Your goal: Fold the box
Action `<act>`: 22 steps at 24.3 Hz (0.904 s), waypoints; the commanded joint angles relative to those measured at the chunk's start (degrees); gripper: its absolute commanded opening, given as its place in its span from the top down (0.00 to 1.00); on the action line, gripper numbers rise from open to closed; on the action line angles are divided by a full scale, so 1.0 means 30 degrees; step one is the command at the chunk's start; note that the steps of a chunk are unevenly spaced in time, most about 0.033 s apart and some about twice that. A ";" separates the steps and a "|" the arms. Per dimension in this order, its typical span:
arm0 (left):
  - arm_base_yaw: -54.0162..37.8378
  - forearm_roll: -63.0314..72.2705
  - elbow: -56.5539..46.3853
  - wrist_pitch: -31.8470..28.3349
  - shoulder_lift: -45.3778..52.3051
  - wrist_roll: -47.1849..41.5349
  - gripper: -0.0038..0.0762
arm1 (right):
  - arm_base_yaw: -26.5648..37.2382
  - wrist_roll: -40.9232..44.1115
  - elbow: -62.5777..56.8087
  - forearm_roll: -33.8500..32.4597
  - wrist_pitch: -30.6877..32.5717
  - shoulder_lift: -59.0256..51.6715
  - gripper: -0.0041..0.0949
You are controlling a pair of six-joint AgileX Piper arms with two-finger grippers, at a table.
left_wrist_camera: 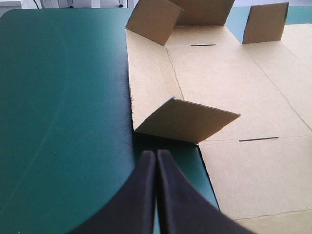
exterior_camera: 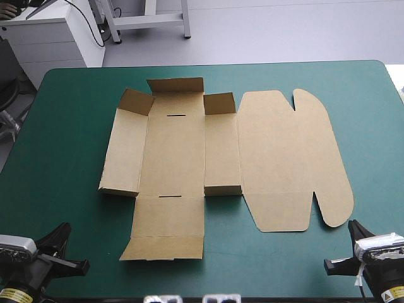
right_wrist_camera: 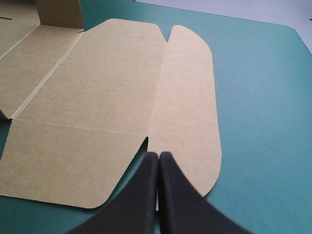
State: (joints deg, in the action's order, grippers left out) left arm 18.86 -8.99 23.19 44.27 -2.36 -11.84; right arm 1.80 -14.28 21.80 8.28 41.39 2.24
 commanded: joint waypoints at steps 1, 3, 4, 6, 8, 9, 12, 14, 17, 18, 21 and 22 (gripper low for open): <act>0.0078 -0.0100 0.0433 -0.1481 -0.0278 -0.0070 0.96 | -0.0072 -0.0070 0.0391 0.0037 -0.1465 0.0281 0.98; 0.0078 -0.0100 0.0433 -0.1481 -0.0278 -0.0070 0.96 | -0.0072 -0.0070 0.0391 0.0037 -0.1465 0.0281 0.98; 0.0078 -0.0100 0.0433 -0.1481 -0.0278 -0.0070 0.96 | -0.0072 -0.0070 0.0391 0.0037 -0.1465 0.0281 0.98; 0.0078 -0.0144 0.0433 -0.1446 -0.0278 -0.0070 0.96 | -0.0072 -0.0070 0.0391 0.0037 -0.1465 0.0281 0.98; 0.0078 -0.0237 0.0433 -0.1408 -0.0278 -0.0070 0.96 | -0.0072 -0.0070 0.0391 0.0037 -0.1465 0.0281 0.98; 0.0078 -0.0270 0.0433 -0.1446 -0.0322 -0.0070 0.96 | -0.0072 -0.0070 0.0391 0.0037 -0.1465 0.0281 0.98; 0.0078 -0.0529 0.1013 -0.1494 -0.1187 -0.0070 0.96 | -0.0072 -0.0070 0.0391 0.0037 -0.1465 0.0281 0.98; 0.0078 -0.1127 0.1881 -0.1494 -0.2369 -0.0070 0.96 | -0.0072 -0.0070 0.0391 0.0037 -0.1478 0.0281 0.98; 0.0078 -0.2554 0.4249 -0.1483 -0.5892 -0.0070 0.96 | -0.0072 -0.0070 0.0391 0.0037 -0.1478 0.0281 0.98; 0.0078 -0.3184 0.5622 -0.1501 -0.8083 -0.0106 0.96 | -0.0072 -0.0070 0.0391 0.0037 -0.1478 0.0281 0.98; 0.0078 -0.4117 0.8724 -0.1501 -1.3134 -0.0193 0.96 | -0.0072 -0.0070 0.0391 0.0037 -0.1478 0.0281 0.98; 0.0078 -0.4415 0.9517 -0.1501 -1.4479 -0.0193 0.96 | -0.0072 -0.0070 0.0391 0.0037 -0.1478 0.0281 0.98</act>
State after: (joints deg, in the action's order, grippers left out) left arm 18.86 -19.62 45.93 43.66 -38.51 -12.02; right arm 1.80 -14.28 21.74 8.28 41.39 2.24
